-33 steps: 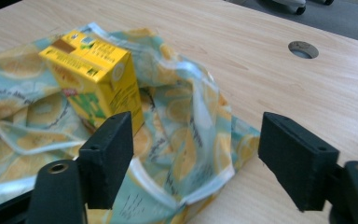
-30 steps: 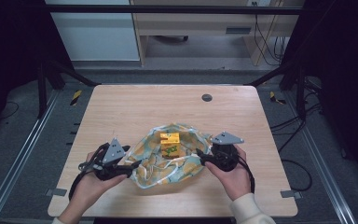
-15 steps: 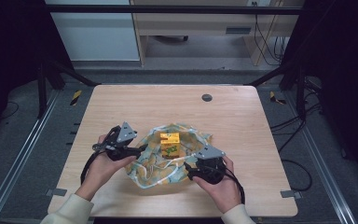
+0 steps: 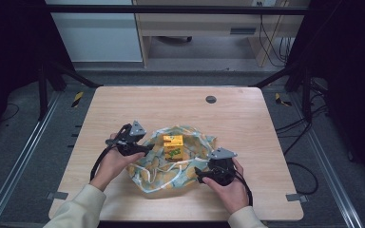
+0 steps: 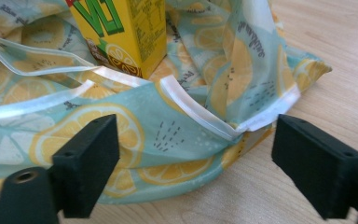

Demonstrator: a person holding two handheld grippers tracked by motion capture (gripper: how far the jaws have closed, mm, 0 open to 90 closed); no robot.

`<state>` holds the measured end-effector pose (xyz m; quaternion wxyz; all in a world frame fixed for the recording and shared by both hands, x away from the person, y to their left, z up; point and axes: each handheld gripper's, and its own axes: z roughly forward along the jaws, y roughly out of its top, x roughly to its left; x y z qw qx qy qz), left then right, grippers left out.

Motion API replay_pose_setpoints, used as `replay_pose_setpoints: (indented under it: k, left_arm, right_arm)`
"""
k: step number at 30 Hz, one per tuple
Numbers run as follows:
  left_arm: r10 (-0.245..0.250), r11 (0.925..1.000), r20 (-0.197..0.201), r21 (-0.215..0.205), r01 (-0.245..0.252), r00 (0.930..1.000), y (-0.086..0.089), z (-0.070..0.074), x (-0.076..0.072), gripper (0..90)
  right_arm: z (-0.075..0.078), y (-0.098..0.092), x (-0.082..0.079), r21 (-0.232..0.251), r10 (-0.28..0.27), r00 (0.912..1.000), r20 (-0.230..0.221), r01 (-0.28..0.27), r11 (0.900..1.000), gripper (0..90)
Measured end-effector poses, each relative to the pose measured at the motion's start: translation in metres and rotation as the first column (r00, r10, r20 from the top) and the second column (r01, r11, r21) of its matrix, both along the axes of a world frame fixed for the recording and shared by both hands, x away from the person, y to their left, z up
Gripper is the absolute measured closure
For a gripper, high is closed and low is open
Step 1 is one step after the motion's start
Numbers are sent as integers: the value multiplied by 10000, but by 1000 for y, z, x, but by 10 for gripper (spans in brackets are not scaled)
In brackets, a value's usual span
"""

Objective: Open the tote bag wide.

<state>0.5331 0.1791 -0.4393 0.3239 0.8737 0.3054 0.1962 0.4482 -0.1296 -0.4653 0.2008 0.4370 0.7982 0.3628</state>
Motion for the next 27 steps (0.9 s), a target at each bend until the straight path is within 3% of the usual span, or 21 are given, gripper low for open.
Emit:
replay_pose_setpoints:
  k: [4, 8, 9, 10, 13, 20, 22, 26, 27]
  left_arm:
    - [-106, 9998, -22, 194, 106, 9999, -2, -3, 1, 576]
    - [-169, 9997, 12, 165, 169, 9999, -1, -1, 2, 744]
    - [-170, 9999, 62, 22, 170, 9998, 1, 0, 3, 805]
    - [-195, 9998, 66, -14, 195, 9998, 1, 1, 3, 805]
    - [-178, 9996, 141, -204, 181, 9997, 3, 7, 5, 866]
    - [5, 9982, 852, -604, 46, 9964, 1, 25, 10, 886]
    - [14, 9987, 893, -510, 32, 9960, -1, 25, 11, 886]
    - [11, 9999, 928, 109, -21, 9957, -4, 17, 16, 885]
    - [92, 9999, 923, 70, -99, 9957, -6, 14, 17, 884]
  right_arm:
    - [-5, -1, 6, 74, 107, 9993, -347, -104, 9999, 329]
    - [-7, -3, 8, 124, 426, 9982, -420, -421, 9990, 590]
    - [-6, -4, 9, 149, 524, 9978, -400, -518, 9985, 696]
    - [-6, -4, 9, 149, 524, 9978, -400, -518, 9985, 696]
    - [-4, -5, 11, 216, 610, 9977, -296, -603, 9979, 808]
    - [11, -17, 18, 139, 473, 9984, 309, -477, 9988, 875]
    - [13, -22, 19, 62, 435, 9985, 322, -438, 9990, 876]
    - [8, -32, 23, -270, 393, 9990, 191, -388, 9989, 877]
    - [6, -34, 23, -268, 380, 9992, 104, -377, 9989, 877]
